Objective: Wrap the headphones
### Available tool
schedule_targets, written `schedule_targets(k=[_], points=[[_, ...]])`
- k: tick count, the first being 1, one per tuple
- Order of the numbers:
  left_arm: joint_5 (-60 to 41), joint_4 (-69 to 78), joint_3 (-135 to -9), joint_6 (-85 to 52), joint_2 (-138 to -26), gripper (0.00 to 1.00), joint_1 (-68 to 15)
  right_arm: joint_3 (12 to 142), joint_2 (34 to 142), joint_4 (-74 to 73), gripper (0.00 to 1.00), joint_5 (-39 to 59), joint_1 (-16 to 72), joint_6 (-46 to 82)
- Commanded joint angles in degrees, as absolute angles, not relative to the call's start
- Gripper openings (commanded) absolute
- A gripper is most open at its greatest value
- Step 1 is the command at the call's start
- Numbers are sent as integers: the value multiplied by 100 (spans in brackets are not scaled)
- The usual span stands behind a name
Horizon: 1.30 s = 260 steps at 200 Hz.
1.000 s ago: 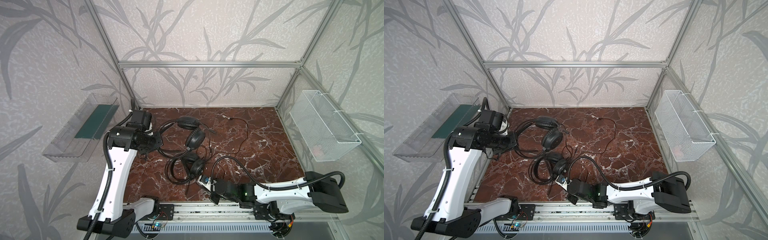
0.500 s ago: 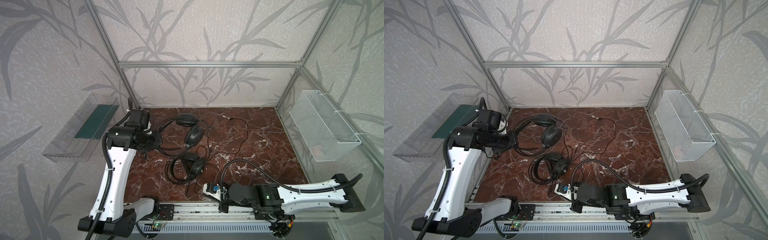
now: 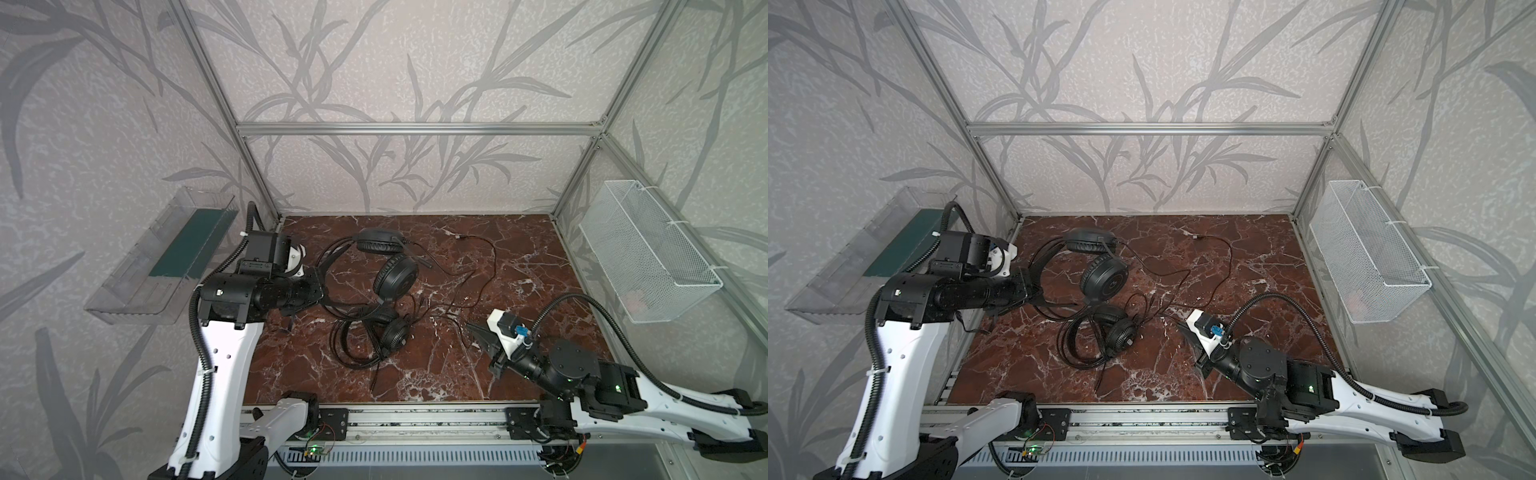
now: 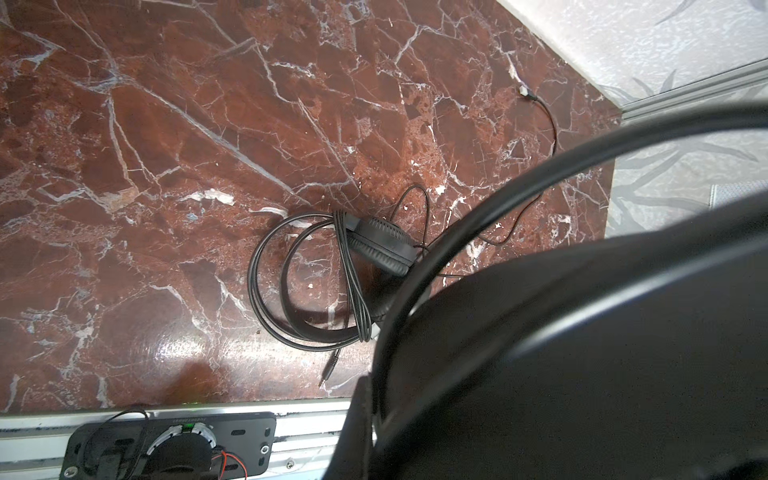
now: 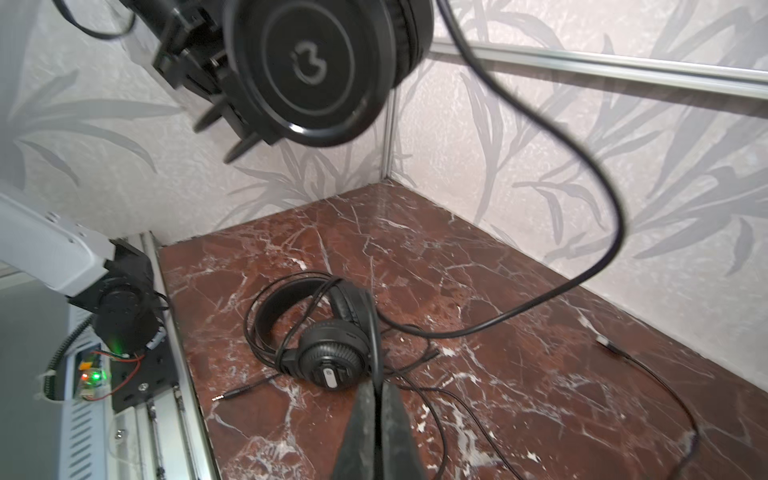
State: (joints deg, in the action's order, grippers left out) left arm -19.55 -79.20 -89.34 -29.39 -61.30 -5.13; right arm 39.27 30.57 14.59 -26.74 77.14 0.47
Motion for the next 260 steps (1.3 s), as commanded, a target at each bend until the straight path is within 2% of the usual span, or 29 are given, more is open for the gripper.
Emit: schedule_targets(k=[1, 44, 66, 94, 128, 156, 215, 227, 260], points=[[-1889, -7736, -8847, -2807, -6039, 0, -523, 4258, 2979, 1617, 0, -2340, 7684, -263], [-53, -7871, -8646, -2669, -6119, 0, -725, 5679, 3436, 2516, 0, -811, 7691, -786], [525, -7850, -8616, -2659, -6326, 0, -762, 6405, 3943, 3143, 0, 222, 7764, -763], [1217, -7866, -8713, -2639, -6674, 0, -910, 7024, 4537, 3516, 0, 1070, 8096, -672], [1466, -7822, -8842, -2609, -6947, 0, -1047, 7672, 4924, 4004, 0, 538, 8747, -1075], [1739, -7657, -8629, -2426, -6961, 0, -1468, 8063, 5006, 4021, 0, 238, 8754, -1435], [1699, -7124, -7845, -1835, -6496, 0, -2614, 9374, 5994, 4658, 0, -400, 8713, -2416], [1625, -7001, -7675, -1685, -6313, 0, -2847, 9688, 6208, 4895, 0, -412, 8529, -2545], [1388, -6897, -7319, -1414, -5913, 0, -3361, 10226, 6615, 5190, 0, 670, 7262, -2545]])
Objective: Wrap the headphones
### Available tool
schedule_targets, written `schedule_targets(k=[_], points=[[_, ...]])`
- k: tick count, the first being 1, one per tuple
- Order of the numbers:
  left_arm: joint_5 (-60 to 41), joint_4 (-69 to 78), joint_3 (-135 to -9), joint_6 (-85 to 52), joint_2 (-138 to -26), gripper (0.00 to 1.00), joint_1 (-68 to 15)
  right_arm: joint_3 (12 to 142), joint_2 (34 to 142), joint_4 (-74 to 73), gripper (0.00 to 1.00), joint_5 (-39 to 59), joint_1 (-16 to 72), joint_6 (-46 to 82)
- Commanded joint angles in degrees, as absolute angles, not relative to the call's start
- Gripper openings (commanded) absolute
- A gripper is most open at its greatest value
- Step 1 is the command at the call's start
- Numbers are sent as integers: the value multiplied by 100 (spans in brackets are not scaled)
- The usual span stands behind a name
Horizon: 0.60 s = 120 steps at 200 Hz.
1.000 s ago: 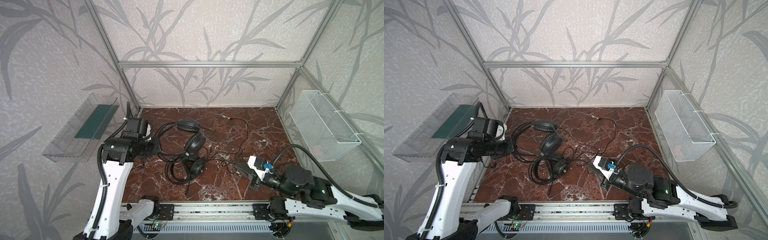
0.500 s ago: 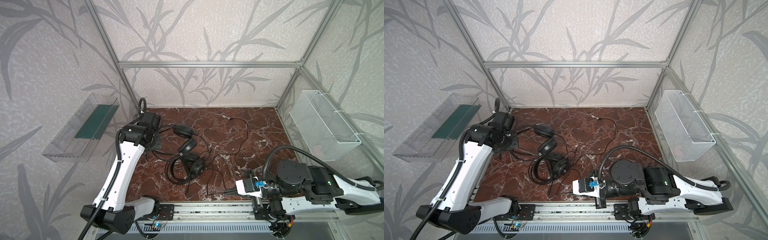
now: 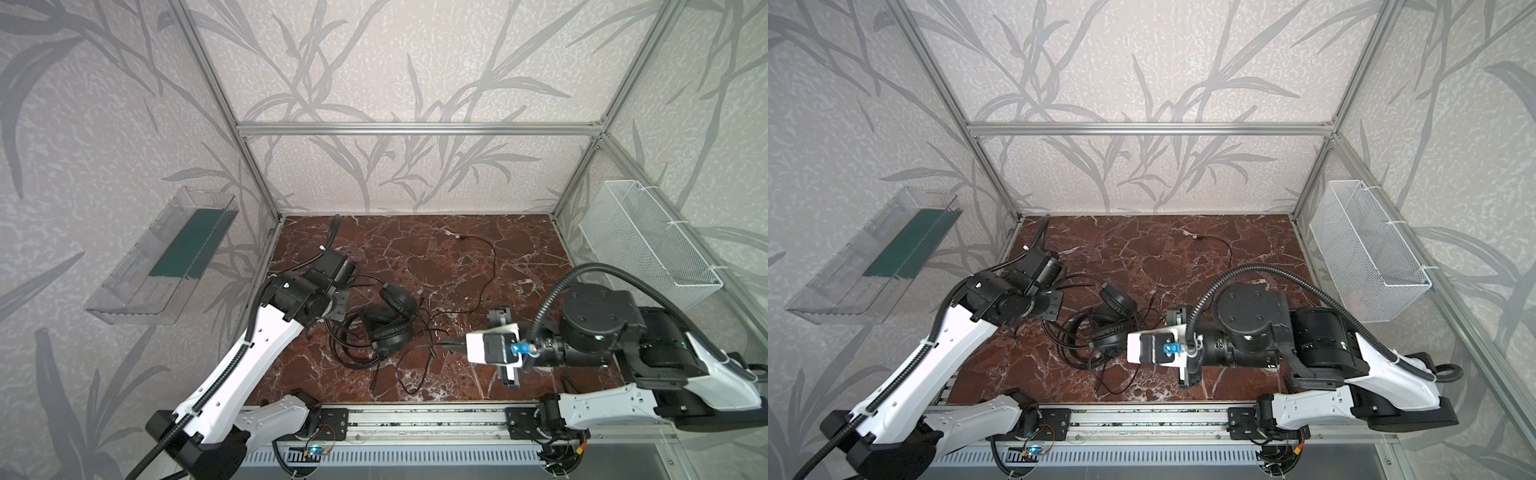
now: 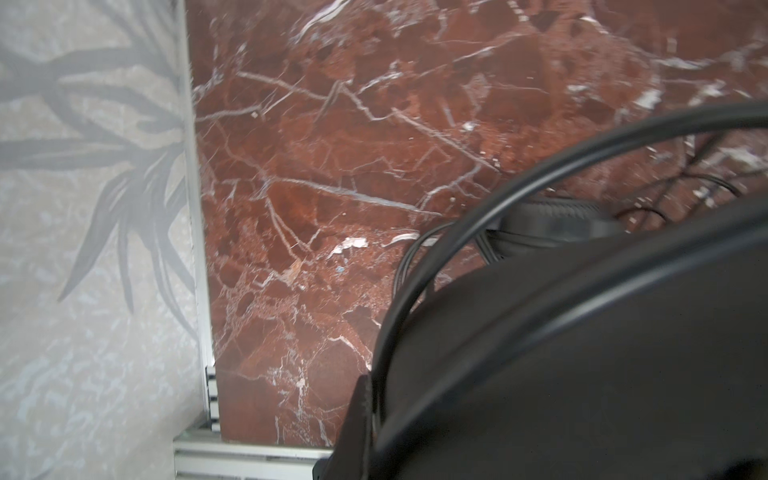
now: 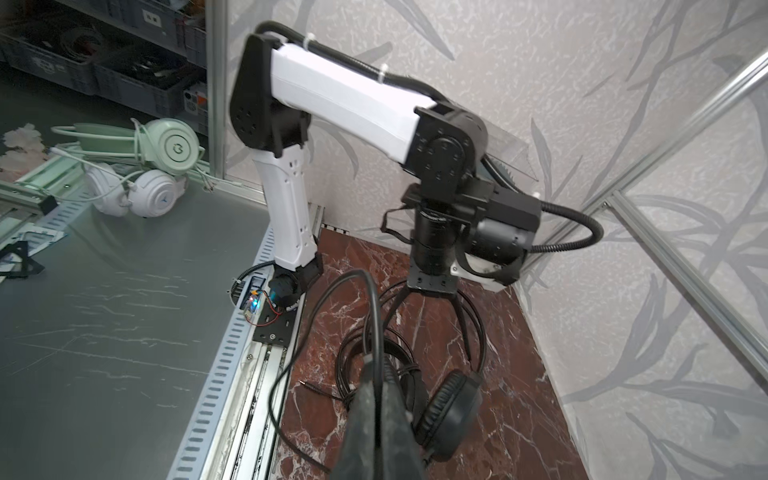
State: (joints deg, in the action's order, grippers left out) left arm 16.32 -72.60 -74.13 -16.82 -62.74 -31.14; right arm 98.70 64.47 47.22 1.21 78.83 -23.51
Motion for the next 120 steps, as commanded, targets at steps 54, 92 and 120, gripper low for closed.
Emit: schedule_targets(k=[54, 92, 120], points=[[910, -6923, -7083, -1218, -5454, 0, -3746, 10855, 7270, 5223, 0, 1137, 6278, -2896], [939, -7097, -7091, -1278, -5454, 0, -4022, 11072, 7723, 4697, 0, 1829, 5275, -2690], [892, -7237, -7220, -1336, -5438, 0, -4156, 11069, 8066, 4206, 0, 2325, 4638, -2310]])
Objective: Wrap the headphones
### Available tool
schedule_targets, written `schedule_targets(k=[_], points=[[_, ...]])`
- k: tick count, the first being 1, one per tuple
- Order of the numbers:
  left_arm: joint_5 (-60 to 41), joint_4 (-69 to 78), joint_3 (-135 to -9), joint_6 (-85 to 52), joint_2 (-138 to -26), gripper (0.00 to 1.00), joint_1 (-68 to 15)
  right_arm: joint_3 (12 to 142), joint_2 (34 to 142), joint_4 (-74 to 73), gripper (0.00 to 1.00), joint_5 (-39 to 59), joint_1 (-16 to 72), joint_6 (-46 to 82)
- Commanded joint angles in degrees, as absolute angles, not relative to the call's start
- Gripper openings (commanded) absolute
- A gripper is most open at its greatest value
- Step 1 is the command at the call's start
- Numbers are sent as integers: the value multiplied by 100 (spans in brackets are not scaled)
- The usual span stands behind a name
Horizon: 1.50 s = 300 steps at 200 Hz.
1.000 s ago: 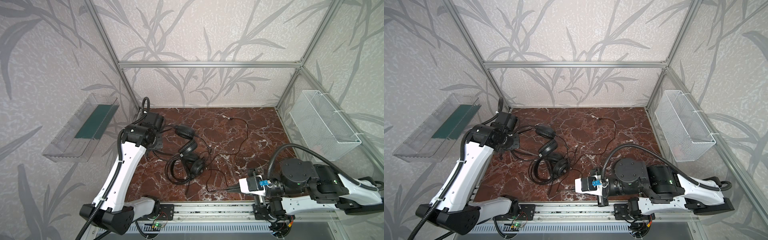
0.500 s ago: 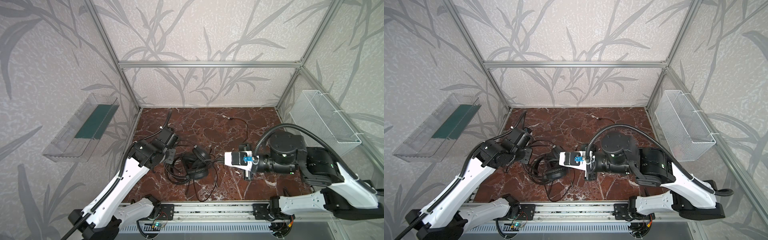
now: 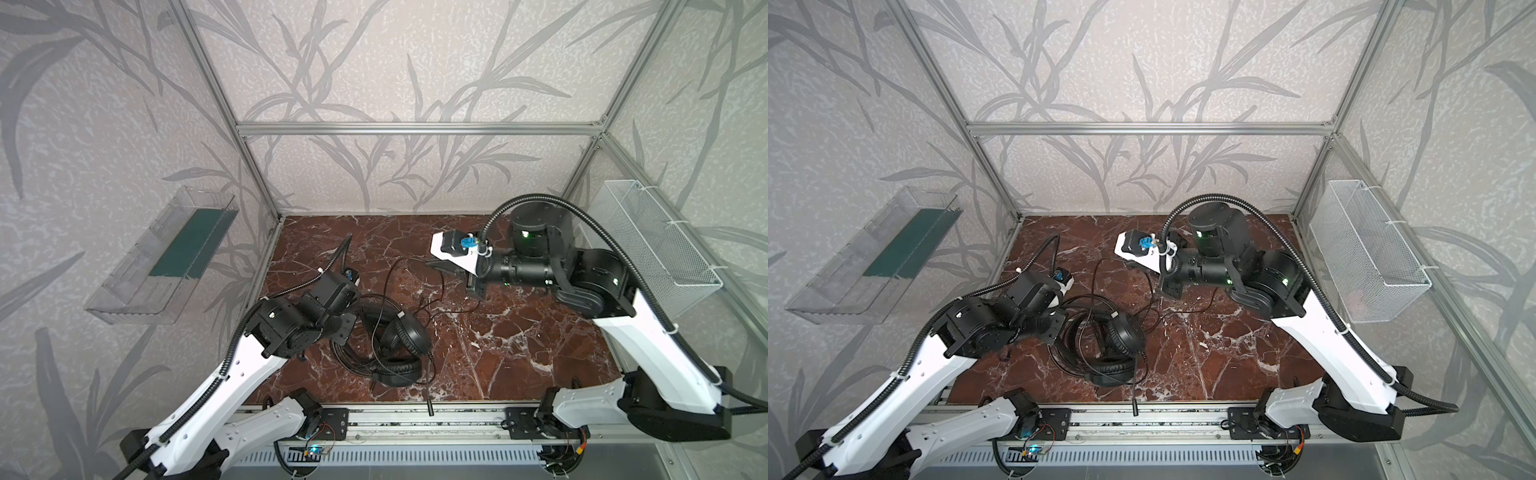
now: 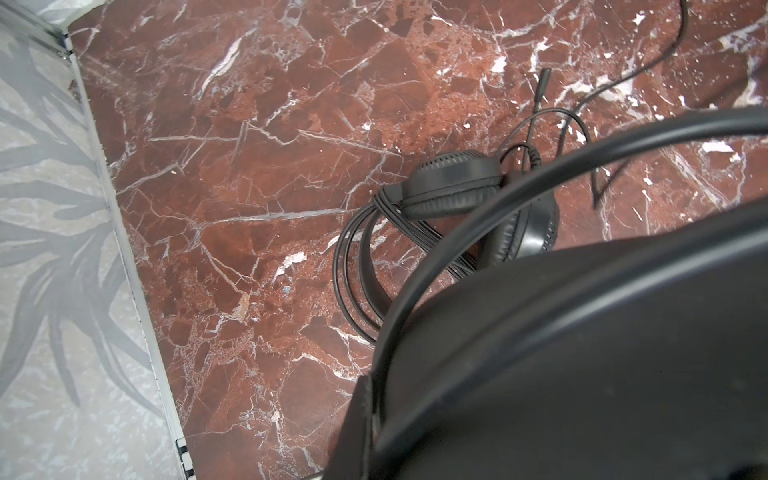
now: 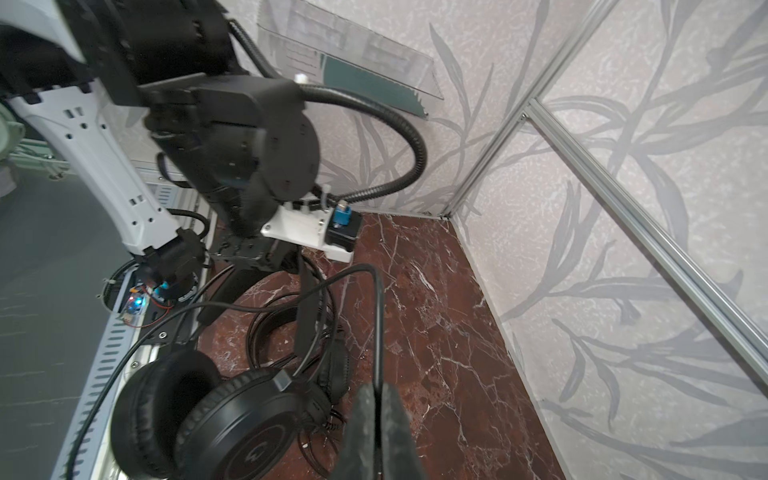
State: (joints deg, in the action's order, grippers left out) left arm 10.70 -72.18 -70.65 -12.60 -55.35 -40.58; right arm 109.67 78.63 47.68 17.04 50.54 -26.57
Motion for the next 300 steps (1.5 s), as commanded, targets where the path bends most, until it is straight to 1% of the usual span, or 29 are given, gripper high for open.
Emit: schedule_targets(k=[1, 20, 57, 107, 154, 197, 234, 271, 287, 300], points=[[890, -7239, -7222, -1336, -5435, 0, -4161, 11067, 8076, 4186, 0, 2345, 4617, -2293], [841, -7276, -7285, -1354, -5345, 0, -4207, 10989, 8220, 3748, 0, 2733, 4251, -1949], [607, -7269, -7436, -1428, -5096, 0, -4219, 10659, 8421, 3098, 0, 2958, 3773, -1529], [242, -7089, -8004, -1647, -4733, 0, -4225, 9709, 8446, 2151, 0, 3234, 3266, -837], [-34, -6949, -8693, -2024, -4847, 0, -4221, 9127, 8488, 1715, 0, 3359, 3244, -517], [202, -6780, -9276, -2440, -4959, 0, -4217, 8522, 8424, 1269, 0, 3316, 3243, -218], [623, -6576, -9505, -2959, -5169, 0, -4216, 7818, 8235, 526, 0, 3425, 3248, 266], [607, -6459, -9611, -3358, -5437, 0, -4210, 7033, 8058, -285, 0, 3699, 3263, 729], [524, -6369, -9600, -3537, -5546, 0, -4210, 6821, 8068, -559, 2, 3906, 3270, 892], [501, -6307, -9595, -3672, -5609, 0, -4212, 6688, 8060, -695, 7, 3976, 3294, 1019]])
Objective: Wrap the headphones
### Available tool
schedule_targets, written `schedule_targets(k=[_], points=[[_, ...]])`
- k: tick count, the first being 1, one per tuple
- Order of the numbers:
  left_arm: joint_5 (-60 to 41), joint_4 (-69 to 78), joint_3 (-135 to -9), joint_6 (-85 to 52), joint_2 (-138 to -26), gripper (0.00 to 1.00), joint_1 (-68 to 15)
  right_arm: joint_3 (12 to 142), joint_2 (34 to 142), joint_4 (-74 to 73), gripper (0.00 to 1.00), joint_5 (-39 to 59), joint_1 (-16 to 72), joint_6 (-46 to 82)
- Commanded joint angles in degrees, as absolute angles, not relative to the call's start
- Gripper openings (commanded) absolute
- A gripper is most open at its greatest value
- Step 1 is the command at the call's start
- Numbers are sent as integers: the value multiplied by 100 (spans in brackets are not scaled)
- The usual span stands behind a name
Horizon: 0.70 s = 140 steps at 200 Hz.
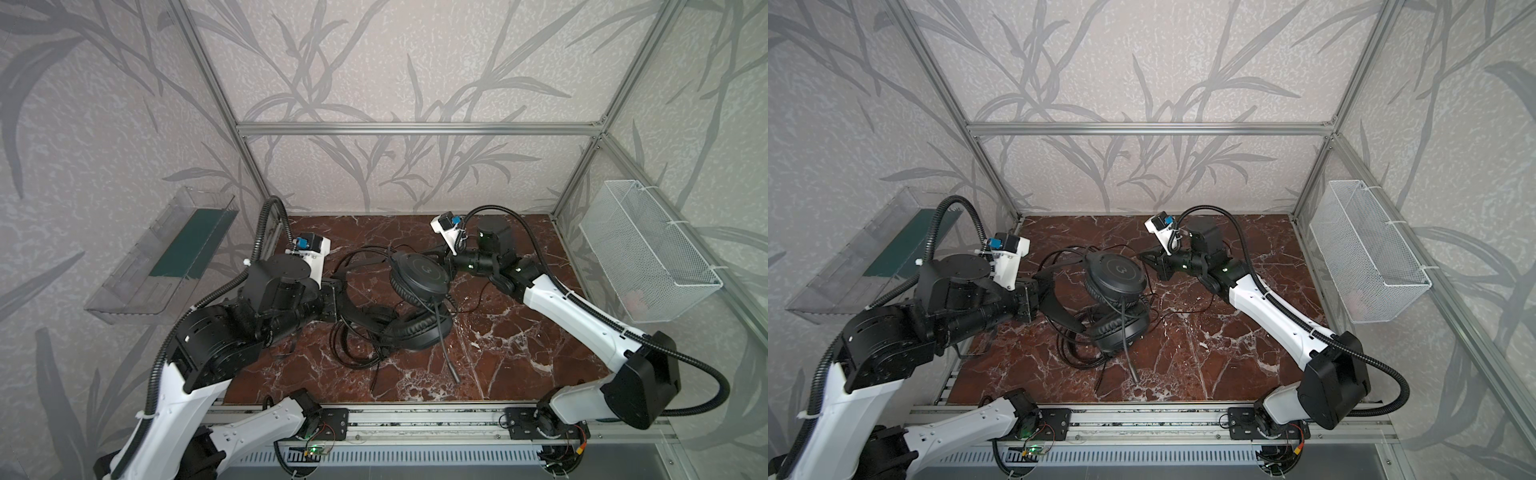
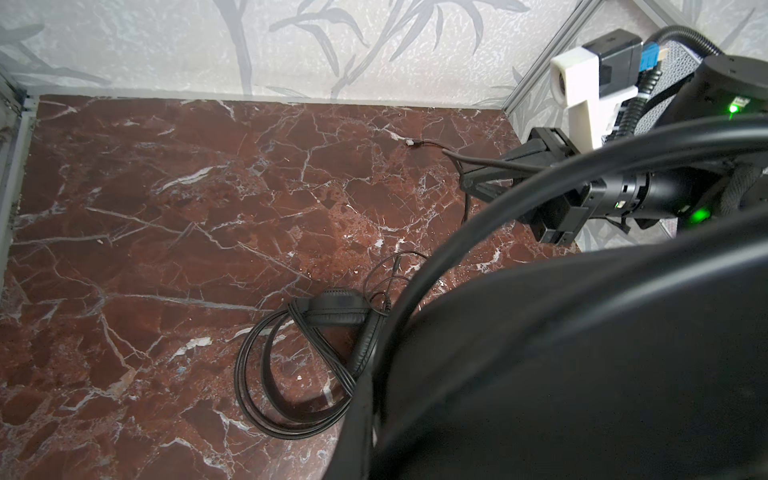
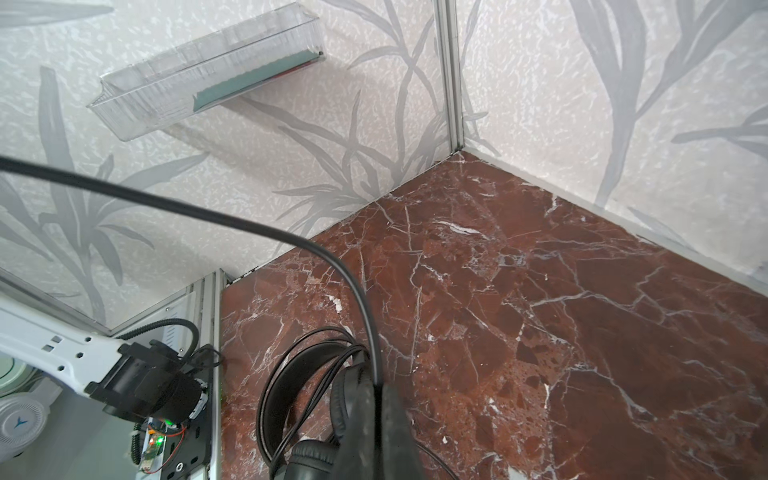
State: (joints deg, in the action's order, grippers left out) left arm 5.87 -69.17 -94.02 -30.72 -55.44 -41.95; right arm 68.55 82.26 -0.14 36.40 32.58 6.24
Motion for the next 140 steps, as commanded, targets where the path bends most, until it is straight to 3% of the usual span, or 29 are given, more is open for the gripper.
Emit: schedule_targets(k=[1, 29, 80, 140], points=[[510, -6300, -9596, -3681, -5612, 0, -4211, 6679, 8060, -708, 7, 3979, 3295, 1028], [597, -6308, -9731, -3890, -5710, 0, -4202, 6387, 7938, -886, 21, 3990, 3357, 1146], [855, -7290, -10578, -4080, -6225, 0, -4150, 5787, 7624, -1073, 59, 3902, 3353, 1075], [841, -7891, -11254, -4022, -6484, 0, -3993, 4937, 7317, -1346, 71, 3372, 3351, 1164]])
